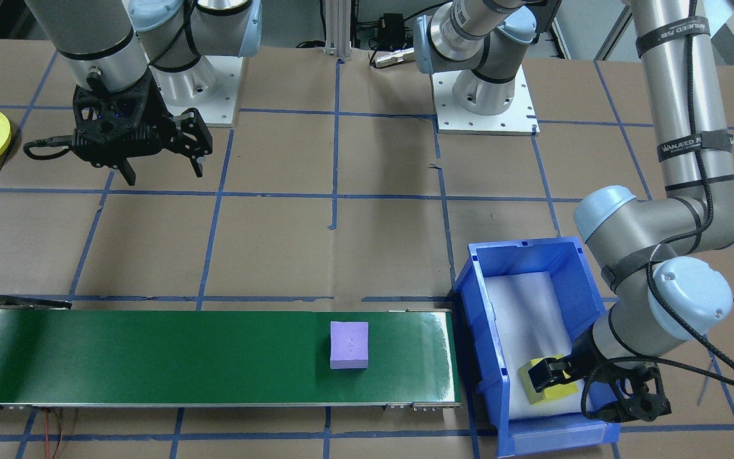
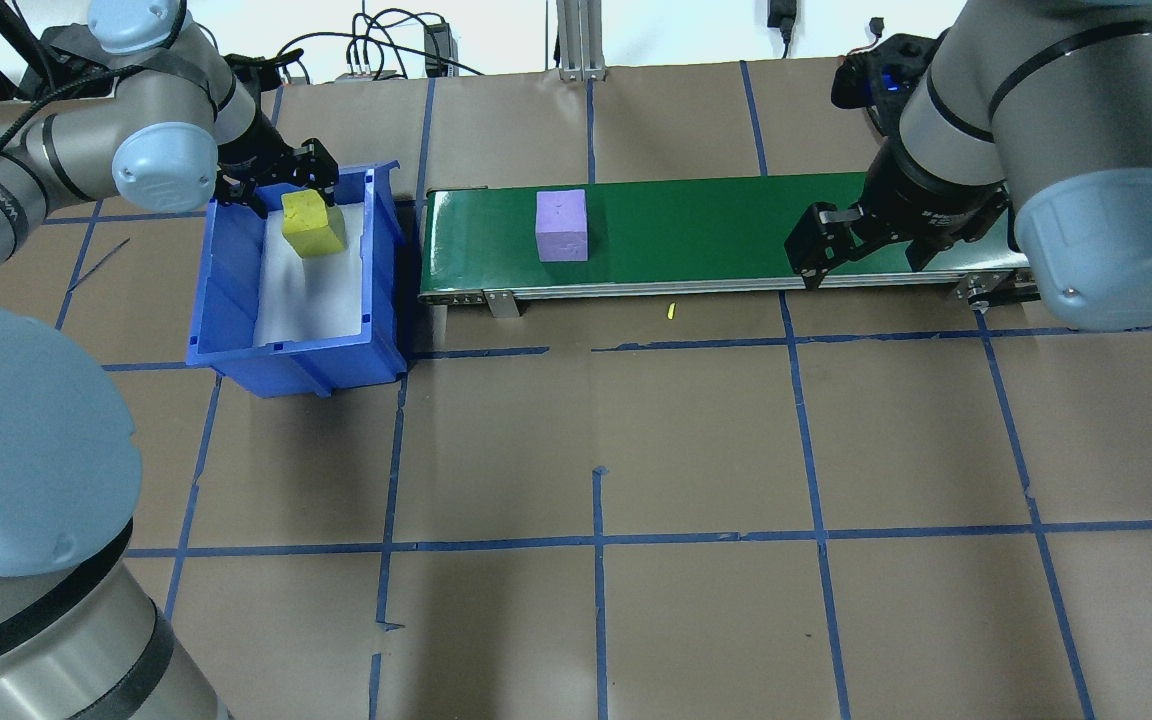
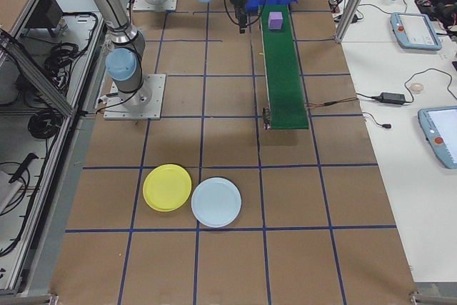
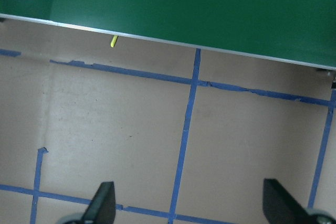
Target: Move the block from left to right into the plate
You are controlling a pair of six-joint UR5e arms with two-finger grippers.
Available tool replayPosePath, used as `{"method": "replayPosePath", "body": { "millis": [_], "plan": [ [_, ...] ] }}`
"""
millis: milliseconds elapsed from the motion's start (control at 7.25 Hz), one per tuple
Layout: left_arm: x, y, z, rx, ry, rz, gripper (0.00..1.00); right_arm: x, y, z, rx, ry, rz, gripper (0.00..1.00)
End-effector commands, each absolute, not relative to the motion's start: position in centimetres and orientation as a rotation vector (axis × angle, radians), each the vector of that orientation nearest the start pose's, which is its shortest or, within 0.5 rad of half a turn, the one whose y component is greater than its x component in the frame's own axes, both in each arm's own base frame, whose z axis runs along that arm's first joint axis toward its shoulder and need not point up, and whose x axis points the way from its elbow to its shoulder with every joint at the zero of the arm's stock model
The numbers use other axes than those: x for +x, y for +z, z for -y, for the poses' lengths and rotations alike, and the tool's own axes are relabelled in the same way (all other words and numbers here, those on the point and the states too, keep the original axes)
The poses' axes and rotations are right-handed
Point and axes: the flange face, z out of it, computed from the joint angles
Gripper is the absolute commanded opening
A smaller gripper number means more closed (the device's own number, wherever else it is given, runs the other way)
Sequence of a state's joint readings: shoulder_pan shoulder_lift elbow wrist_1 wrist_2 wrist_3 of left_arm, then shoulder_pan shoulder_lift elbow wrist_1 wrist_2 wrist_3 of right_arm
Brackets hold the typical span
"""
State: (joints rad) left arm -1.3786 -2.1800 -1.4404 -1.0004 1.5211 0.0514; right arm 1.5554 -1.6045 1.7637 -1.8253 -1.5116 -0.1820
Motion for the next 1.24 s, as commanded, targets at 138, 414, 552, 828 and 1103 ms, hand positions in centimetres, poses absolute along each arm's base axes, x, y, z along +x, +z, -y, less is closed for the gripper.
{"method": "replayPosePath", "body": {
  "millis": [138,414,552,828,1103],
  "plan": [
    [-0.2,23.8,71.1,-0.218,-0.157,-3.177,0.23,11.8,41.0,59.9,-0.213,-0.267,-2.953,1.00],
    [-1.3,30.2,69.9,-0.209,-0.217,-3.242,0.23,12.2,39.0,64.5,-0.097,-0.243,-2.891,1.00],
    [-2.7,33.5,67.9,-0.203,-0.163,-3.248,0.23,12.5,36.4,65.9,-0.036,-0.184,-2.840,1.00],
    [-8.4,38.6,65.3,-0.193,-0.183,-3.248,0.23,11.7,32.7,68.3,-0.014,-0.186,-2.801,1.00],
    [-15.2,37.2,64.9,-0.102,-0.236,-3.273,0.23,9.4,30.6,68.8,0.053,-0.151,-2.710,1.00]
  ]
}}
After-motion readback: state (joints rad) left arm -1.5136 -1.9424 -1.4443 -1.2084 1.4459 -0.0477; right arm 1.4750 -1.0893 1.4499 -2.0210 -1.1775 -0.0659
